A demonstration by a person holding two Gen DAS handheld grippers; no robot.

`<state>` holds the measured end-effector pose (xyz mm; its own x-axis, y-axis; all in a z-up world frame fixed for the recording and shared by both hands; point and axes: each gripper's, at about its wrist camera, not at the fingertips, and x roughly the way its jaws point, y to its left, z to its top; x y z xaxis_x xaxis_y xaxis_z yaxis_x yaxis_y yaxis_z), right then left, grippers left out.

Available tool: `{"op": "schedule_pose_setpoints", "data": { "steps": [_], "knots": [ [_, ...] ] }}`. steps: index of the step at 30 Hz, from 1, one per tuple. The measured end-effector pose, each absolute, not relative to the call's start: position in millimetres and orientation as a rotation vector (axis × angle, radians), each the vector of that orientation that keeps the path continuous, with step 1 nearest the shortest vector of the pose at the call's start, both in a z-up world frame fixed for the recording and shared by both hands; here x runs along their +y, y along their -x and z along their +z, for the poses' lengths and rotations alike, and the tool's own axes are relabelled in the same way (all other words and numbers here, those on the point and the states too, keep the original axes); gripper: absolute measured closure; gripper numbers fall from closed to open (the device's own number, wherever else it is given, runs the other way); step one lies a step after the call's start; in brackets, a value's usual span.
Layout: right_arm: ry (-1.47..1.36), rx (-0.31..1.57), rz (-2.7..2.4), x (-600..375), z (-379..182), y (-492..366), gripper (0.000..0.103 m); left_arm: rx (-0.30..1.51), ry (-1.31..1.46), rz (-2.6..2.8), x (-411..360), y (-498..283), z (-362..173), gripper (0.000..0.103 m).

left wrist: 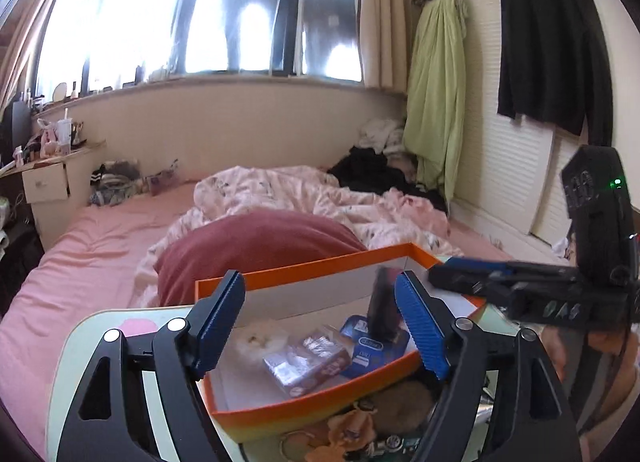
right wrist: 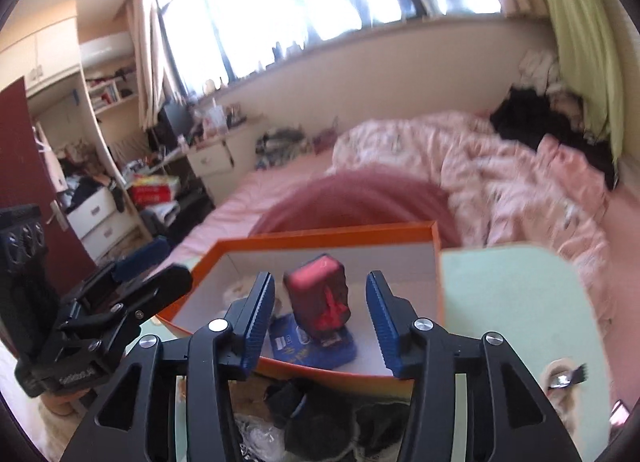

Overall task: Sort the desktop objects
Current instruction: 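Drop the card box into the orange box with the left tool while the right tool drops its box, then grasp the figurine keychain with the left tool while the right tool grasps the black lace pouch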

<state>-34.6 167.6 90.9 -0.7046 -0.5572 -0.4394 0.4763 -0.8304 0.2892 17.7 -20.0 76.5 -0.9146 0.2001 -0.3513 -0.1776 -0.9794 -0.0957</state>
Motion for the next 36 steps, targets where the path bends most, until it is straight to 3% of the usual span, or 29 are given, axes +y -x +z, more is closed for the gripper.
{"op": "schedule_pose_setpoints", "data": {
  "steps": [2, 5, 11, 18, 22, 33, 36],
  "knots": [
    [-0.654, -0.211, -2.449, 176, 93, 23, 0.046, -0.165, 0.549, 2.869, -31, -21, 75, 0.026],
    [-0.685, -0.138, -2.428, 184, 91, 10, 0.045, -0.258, 0.620, 2.761, -47, -28, 69, 0.026],
    [-0.764, -0.010, -2.385, 190, 73, -3, 0.045, -0.060, 0.612, 2.762, -49, -59, 59, 0.026],
    [-0.935, -0.071, -2.248, 183, 47, 22, 0.045, -0.149, 0.812, 2.576, -49, -44, 48, 0.026],
    [-0.998, -0.008, -2.257, 171, 40, 23, 0.045, -0.035, 1.009, 2.585, -33, -33, 32, 0.039],
    [-1.137, -0.062, -2.242, 167, 27, 31, 0.045, 0.117, 1.218, 2.568, -14, -23, 8, 0.040],
    [-1.140, -0.003, -2.252, 161, 28, 27, 0.044, 0.142, 1.236, 2.552, -9, -18, 3, 0.050]
  ]
}}
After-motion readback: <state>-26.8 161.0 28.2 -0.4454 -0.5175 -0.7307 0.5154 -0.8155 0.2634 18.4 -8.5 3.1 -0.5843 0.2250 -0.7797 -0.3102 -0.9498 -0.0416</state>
